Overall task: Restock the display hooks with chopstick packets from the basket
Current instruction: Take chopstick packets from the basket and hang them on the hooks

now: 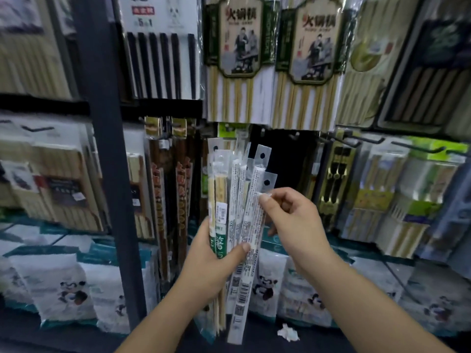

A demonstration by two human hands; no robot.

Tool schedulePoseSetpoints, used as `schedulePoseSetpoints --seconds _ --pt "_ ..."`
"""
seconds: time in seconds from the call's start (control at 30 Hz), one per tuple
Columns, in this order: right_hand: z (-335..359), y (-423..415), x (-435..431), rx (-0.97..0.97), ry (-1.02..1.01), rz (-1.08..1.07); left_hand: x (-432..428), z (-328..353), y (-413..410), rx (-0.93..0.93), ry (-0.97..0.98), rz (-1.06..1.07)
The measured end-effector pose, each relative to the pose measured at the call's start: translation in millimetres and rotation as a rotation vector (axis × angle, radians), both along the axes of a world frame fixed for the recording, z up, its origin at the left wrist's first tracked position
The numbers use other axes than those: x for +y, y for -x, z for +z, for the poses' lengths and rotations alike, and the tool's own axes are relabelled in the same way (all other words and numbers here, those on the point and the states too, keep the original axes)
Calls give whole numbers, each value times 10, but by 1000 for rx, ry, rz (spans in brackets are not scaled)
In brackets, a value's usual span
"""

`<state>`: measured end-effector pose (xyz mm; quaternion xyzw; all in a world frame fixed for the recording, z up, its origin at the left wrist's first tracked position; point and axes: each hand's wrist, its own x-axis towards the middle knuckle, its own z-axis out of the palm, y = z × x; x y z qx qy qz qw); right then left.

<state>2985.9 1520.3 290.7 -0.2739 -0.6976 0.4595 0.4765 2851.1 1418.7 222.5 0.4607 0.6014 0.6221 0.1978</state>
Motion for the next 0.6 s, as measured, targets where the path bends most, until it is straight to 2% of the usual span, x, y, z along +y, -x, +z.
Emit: schedulePoseSetpoints --seconds 0.2,0.6 --pt "305 240 169 74 -14 0 101 174 247 60 -75 59" --pt "734 421 308 110 -30 -102 75 244 306 -1 -137 43"
